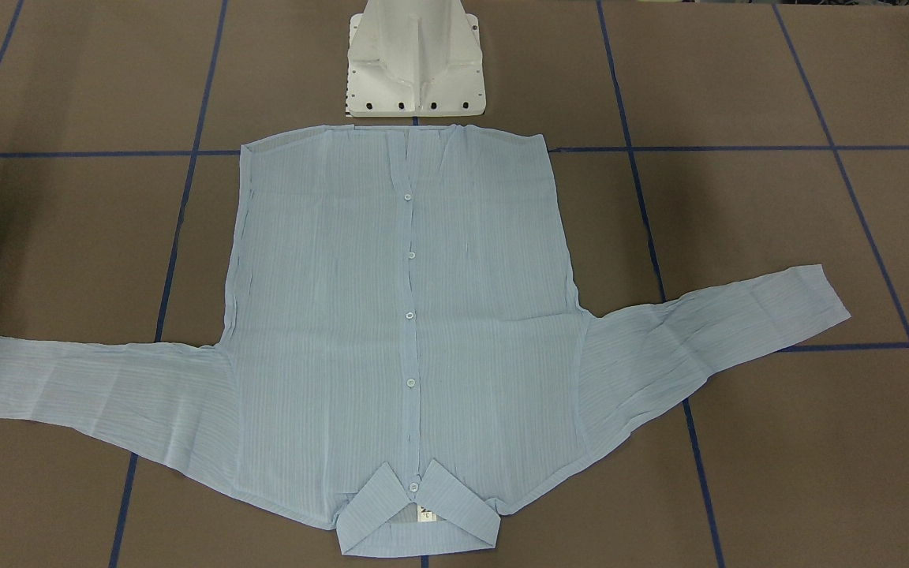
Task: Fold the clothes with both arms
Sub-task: 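Lower the right gripper onto the sleeve cuff nearest it and grasp it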
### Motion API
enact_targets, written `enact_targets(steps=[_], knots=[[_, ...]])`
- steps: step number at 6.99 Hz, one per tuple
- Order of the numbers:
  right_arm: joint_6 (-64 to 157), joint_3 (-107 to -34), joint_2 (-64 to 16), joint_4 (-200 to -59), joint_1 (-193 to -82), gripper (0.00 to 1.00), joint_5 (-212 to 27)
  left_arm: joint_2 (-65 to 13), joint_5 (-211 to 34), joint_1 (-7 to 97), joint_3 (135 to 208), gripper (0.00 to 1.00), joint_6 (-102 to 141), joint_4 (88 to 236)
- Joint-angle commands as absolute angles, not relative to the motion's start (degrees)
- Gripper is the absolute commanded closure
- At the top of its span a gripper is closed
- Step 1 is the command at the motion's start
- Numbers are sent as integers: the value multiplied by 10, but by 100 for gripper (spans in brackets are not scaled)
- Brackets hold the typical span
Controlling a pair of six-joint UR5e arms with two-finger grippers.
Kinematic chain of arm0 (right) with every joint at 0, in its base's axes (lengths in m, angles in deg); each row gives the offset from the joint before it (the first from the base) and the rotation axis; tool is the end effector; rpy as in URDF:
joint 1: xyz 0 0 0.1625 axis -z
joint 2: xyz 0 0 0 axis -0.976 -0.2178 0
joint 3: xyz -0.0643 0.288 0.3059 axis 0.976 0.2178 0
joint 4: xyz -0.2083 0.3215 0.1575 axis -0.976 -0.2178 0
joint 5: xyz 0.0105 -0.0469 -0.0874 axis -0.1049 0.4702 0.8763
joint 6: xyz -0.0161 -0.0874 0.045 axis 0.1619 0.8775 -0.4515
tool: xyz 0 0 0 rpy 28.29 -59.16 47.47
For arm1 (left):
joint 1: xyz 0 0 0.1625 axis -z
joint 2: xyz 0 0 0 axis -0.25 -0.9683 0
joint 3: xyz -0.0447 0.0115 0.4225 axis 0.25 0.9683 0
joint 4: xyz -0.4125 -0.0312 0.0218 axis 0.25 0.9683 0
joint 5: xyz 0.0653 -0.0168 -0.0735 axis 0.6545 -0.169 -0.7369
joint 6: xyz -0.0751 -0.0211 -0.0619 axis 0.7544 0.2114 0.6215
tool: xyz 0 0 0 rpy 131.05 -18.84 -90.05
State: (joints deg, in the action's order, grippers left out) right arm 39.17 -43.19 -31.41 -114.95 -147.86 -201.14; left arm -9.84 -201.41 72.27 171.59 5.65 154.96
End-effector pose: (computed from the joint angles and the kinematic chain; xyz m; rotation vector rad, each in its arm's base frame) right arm -0.1350 -0.5806 0.7031 -0.0265 -0.7660 -0.0224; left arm -0.0328 -0.5403 0.5796 0.3656 0.7814 0.1964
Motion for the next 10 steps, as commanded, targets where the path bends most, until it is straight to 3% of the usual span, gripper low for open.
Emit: enact_targets(steps=[1, 3, 5, 7, 8, 10], knots=[[392, -432, -314, -1151, -1476, 43, -2010, -98, -2014, 723, 1716, 0, 57, 1550], [391, -431, -315, -1151, -1473, 45, -2011, -98, -2014, 723, 1716, 0, 57, 1550], [391, -431, -315, -1151, -1473, 60, -2010, -98, -2014, 724, 1721, 0, 57, 1549], [391, -432, -315, -1151, -1473, 63, -2011, -98, -2014, 724, 1721, 0, 57, 1548], [391, -433, -315, -1151, -1474, 75, -2011, -98, -2014, 724, 1722, 0, 61, 1549], [391, -437, -314, -1150, -1476, 76, -2011, -98, -2014, 724, 1725, 0, 61, 1548]])
